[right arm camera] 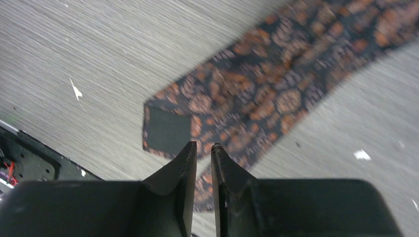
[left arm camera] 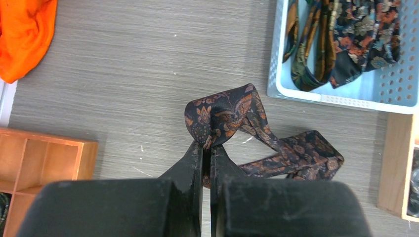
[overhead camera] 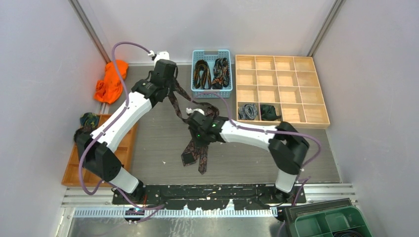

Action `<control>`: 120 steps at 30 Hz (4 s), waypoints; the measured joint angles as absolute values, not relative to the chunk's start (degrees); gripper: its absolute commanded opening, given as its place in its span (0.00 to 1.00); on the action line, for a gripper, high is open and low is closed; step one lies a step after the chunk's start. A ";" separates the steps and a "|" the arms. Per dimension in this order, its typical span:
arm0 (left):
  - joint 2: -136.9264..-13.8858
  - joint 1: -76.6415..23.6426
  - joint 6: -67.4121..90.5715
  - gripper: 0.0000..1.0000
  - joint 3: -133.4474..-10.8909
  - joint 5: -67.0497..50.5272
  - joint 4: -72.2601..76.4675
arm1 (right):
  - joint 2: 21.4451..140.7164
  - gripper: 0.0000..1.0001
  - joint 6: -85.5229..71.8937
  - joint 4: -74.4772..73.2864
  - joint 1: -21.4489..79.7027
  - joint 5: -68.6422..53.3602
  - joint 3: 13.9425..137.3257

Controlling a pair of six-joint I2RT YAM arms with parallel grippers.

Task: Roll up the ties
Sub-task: Flatten out the tie at the center of the board.

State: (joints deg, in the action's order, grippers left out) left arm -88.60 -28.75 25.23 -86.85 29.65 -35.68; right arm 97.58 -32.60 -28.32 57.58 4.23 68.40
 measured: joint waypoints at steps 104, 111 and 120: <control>-61.25 -13.10 40.49 0.48 -58.92 27.31 -49.84 | 98.50 0.01 -60.55 -62.57 33.58 14.48 55.70; -58.92 -12.40 40.27 0.49 -59.13 25.85 -49.63 | 100.71 0.01 -57.36 -66.04 24.97 21.45 57.63; -57.49 -12.36 39.48 0.09 -59.44 20.32 -49.12 | 96.77 0.02 -49.82 -68.71 10.70 27.70 59.92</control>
State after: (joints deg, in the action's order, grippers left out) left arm -57.49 -12.36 39.48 -59.44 20.32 -49.12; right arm 96.77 -49.82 -68.71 10.70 27.70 59.92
